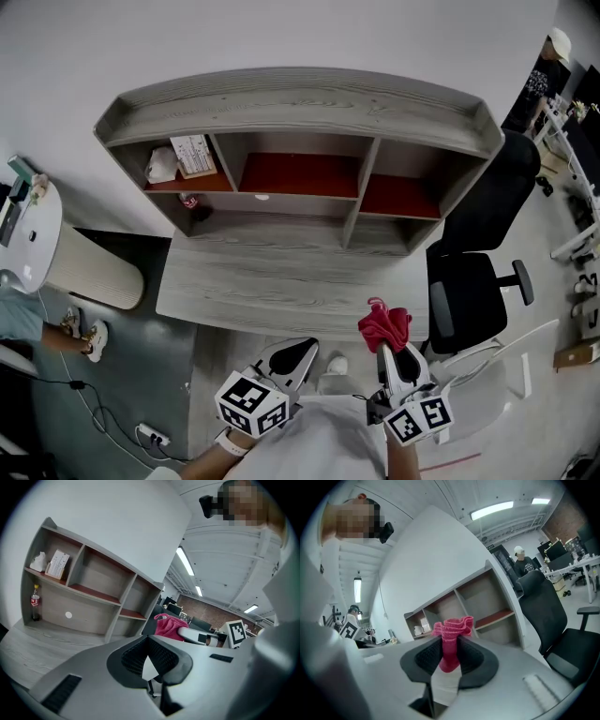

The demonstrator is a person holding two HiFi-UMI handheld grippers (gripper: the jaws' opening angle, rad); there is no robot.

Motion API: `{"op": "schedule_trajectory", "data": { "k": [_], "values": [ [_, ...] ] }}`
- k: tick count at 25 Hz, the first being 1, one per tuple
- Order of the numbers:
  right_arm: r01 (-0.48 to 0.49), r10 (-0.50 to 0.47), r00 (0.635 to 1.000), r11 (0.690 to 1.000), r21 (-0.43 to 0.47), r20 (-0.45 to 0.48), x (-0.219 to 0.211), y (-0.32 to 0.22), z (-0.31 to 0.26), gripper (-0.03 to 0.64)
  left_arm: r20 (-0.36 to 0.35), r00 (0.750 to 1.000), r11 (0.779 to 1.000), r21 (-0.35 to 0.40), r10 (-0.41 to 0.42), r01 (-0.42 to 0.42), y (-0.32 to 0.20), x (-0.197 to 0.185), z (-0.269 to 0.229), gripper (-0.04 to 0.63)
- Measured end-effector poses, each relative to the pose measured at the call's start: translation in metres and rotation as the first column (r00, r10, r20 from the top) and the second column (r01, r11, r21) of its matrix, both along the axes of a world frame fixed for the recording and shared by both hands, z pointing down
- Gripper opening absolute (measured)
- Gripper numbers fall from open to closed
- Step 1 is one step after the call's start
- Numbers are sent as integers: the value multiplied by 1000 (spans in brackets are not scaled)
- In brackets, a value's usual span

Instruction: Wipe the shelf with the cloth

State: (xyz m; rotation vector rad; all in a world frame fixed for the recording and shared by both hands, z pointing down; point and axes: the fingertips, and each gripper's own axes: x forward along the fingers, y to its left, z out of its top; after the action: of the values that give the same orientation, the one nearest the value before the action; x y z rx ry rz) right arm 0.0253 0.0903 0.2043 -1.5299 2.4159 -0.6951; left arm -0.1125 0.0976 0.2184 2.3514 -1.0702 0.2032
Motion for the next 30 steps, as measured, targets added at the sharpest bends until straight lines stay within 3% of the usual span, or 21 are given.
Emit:
{"op": "schedule_trajectory", "data": {
  "k": [8,14,20,30],
  "values": [
    [41,-41,999,999,-2,13,65,-60,11,93,23,998,998,-17,-56,56,-47,64,11,6],
    [104,-104,994,994,-17,-12,82,-90,26,94,51,991,992,-13,-122,123,-75,69,14,6],
    [133,-134,989,991,-20,-59,77,-107,43,94,69,990,992,-21,-123,124,-89,74,22,6],
    [197,-182,943,980,26,-278,62,-158,87,94,109,987,993,-1,-120,121,-125,75,59,6]
  ]
}}
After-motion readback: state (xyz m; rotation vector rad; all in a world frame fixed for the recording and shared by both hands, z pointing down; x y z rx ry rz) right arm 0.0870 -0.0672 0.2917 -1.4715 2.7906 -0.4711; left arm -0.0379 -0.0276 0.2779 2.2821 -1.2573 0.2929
